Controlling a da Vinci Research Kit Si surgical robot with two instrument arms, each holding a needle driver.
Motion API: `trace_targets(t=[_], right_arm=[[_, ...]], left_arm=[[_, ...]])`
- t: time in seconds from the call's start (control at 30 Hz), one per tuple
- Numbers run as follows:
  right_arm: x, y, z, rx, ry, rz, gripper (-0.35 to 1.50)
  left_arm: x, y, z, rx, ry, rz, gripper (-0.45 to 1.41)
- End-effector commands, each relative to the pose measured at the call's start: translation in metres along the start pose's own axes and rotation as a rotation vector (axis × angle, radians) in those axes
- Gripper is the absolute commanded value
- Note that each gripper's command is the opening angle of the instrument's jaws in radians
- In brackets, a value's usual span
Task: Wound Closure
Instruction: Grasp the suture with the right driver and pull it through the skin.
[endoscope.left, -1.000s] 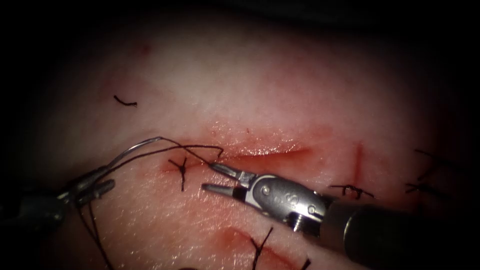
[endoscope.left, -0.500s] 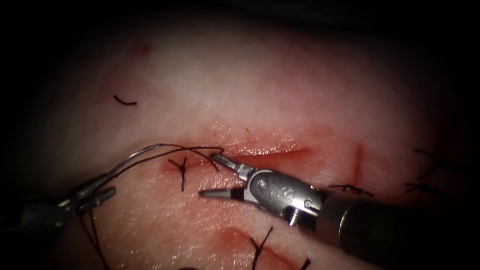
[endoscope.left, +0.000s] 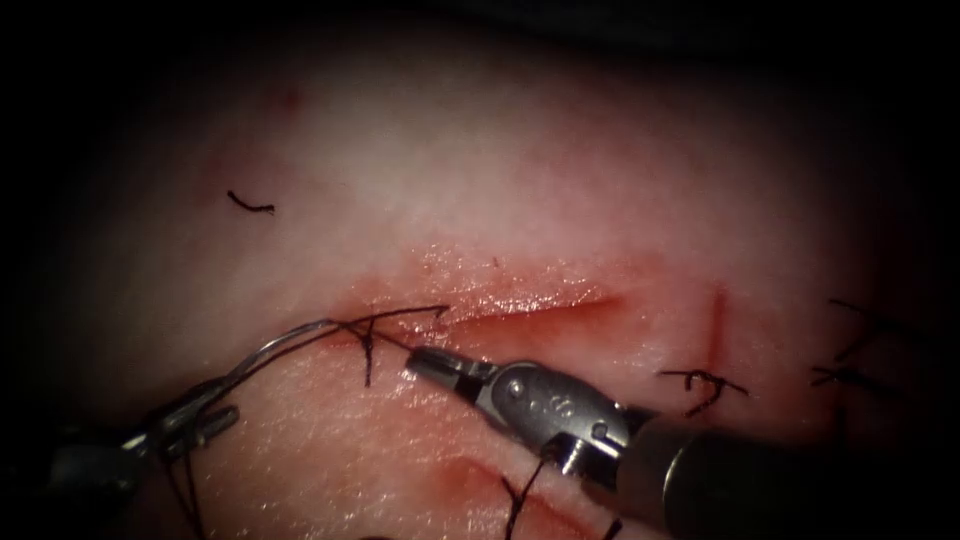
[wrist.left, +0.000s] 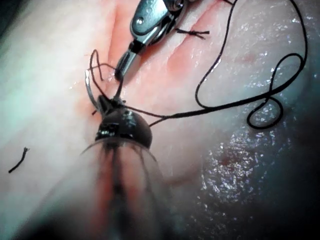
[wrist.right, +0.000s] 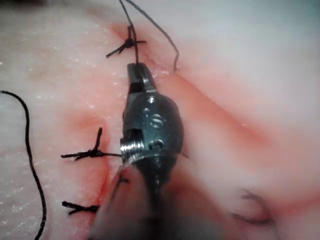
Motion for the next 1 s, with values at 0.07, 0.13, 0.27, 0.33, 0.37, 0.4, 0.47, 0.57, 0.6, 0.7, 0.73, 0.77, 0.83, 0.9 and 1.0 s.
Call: trace_targets(t=[0.07, 0.13, 0.27, 0.33, 0.37, 0.4, 0.47, 0.57, 0.6, 0.7, 0.73, 0.77, 0.83, 0.9, 1.0], right_arm=[[-0.0014, -0.0033, -0.0016, 0.041, -0.018, 0.014, -0.35], [-0.0020, -0.0050, -0.0026, 0.071, -0.040, 0.007, -0.35], [-0.0026, -0.0089, -0.0043, 0.142, -0.061, 0.017, -0.35], [-0.0023, -0.0103, -0.0048, 0.167, -0.064, 0.023, -0.35], [-0.0017, -0.0118, -0.0053, 0.190, -0.065, 0.020, -0.35], [-0.0017, -0.0118, -0.0053, 0.190, -0.065, 0.020, -0.35], [-0.0010, -0.0131, -0.0057, 0.211, -0.067, 0.018, -0.35], [0.0004, -0.0136, -0.0057, 0.251, -0.032, -0.052, -0.35], [0.0004, -0.0136, -0.0057, 0.251, -0.032, -0.052, -0.35], [0.0018, -0.0121, -0.0057, 0.283, 0.050, -0.088, 0.74], [0.0026, -0.0106, -0.0057, 0.287, 0.080, -0.109, 1.11], [0.0032, -0.0095, -0.0058, 0.289, 0.098, -0.110, 1.21], [0.0036, -0.0086, -0.0058, 0.291, 0.109, -0.121, 1.23], [0.0049, -0.0055, -0.0060, 0.295, 0.133, -0.186, 1.32], [0.0062, -0.0026, -0.0063, 0.270, 0.163, -0.292, 1.23]], left_arm=[[-0.0010, 0.0015, 0.0010, -0.007, 0.007, -0.016, -0.45], [-0.0020, 0.0030, 0.0010, -0.027, 0.012, -0.039, -0.45], [-0.0035, 0.0052, 0.0010, -0.053, 0.021, -0.068, -0.45], [-0.0040, 0.0061, 0.0008, -0.054, 0.031, -0.090, -0.45], [-0.0042, 0.0066, 0.0007, -0.054, 0.039, -0.099, -0.45], [-0.0042, 0.0066, 0.0007, -0.054, 0.039, -0.099, -0.45], [-0.0042, 0.0067, 0.0006, -0.057, 0.043, -0.098, -0.45], [-0.0042, 0.0056, 0.0010, -0.061, 0.035, -0.105, -0.45], [-0.0042, 0.0056, 0.0010, -0.061, 0.035, -0.105, -0.45], [-0.0042, 0.0040, 0.0016, -0.064, 0.032, -0.118, -0.45], [-0.0043, 0.0025, 0.0022, -0.052, 0.042, -0.146, -0.45], [-0.0043, 0.0018, 0.0025, -0.049, 0.046, -0.143, -0.45], [-0.0043, 0.0011, 0.0027, -0.050, 0.046, -0.143, -0.45], [-0.0044, -0.0013, 0.0037, -0.031, 0.054, -0.141, -0.45], [-0.0048, -0.0035, 0.0046, -0.008, 0.048, -0.141, -0.45]])
